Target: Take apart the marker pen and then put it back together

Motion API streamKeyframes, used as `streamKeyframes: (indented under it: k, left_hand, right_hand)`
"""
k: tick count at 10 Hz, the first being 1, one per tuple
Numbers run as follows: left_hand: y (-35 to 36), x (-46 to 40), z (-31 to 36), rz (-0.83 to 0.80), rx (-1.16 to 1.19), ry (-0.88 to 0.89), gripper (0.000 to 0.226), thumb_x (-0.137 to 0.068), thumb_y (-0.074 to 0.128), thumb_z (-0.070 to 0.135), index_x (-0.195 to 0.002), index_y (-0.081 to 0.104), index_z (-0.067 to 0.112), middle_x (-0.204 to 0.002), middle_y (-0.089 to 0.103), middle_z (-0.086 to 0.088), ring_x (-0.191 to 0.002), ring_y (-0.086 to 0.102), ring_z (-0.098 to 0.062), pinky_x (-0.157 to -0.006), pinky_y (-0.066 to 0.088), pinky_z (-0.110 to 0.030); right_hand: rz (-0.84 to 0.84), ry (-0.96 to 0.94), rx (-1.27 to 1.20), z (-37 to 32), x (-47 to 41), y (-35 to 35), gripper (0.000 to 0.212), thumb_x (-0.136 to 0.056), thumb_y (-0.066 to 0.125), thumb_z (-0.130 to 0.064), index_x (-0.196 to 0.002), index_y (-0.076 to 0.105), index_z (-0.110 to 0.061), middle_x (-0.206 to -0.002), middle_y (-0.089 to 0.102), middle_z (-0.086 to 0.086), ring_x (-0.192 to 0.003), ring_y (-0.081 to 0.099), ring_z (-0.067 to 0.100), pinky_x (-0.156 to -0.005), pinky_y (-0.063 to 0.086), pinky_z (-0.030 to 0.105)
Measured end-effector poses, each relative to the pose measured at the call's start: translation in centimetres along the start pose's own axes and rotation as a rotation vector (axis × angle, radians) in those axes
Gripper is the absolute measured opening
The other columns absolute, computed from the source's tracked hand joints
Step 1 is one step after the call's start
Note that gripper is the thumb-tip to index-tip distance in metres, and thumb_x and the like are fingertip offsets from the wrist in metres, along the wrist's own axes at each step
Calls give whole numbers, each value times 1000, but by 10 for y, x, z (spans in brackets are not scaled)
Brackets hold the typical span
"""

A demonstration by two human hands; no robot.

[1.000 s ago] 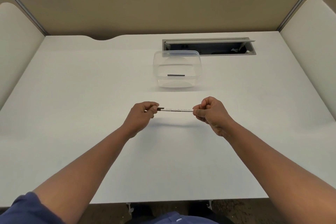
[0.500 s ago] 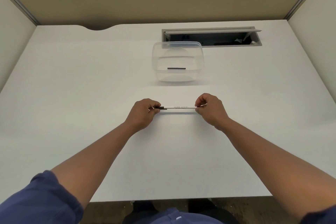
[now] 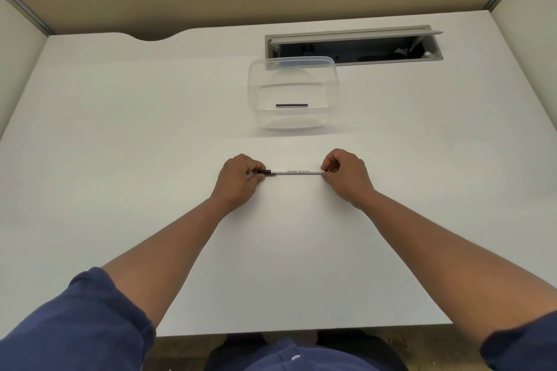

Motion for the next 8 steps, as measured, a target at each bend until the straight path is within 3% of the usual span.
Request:
streamKeyframes:
  k: [4,6,8]
  left_hand:
    - [-2,-2,-2,-45,24,0,21,-88,72,11,-107,76,19,-99,62,3,-94,55,-17,-80,37,-25]
    - [-3,0,-2,-71,32,-49,31,-87,75,15,-118,71,17,-110,62,1,-99,55,-17,-87,41,-26]
    - [-19,2,20,-26,21,3,36,-91,71,25,-126,65,22,-122,61,4,-110,59,-19,-92,45,-28]
  right_hand:
    - [-18,19,-31,3,-1,-2,18,-81,66,0,-86,67,-17,-76,63,-9,-71,57,10,-63,45,24]
    - [-29,19,-51,0,4,-4,21,-83,66,0,-92,67,-19,-89,65,-6,-81,60,14,-70,46,25]
    - [30,-52,-99,-17,16,-14,26,-88,71,-12,-112,67,-21,-108,66,-7,-95,61,14,-82,52,33]
Point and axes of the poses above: each hand's wrist, its own x-axis away from the middle knuckle, its own y-axis out of the palm, z = x × y, the point moved 4 cm from there along -x, towards the middle knuckle
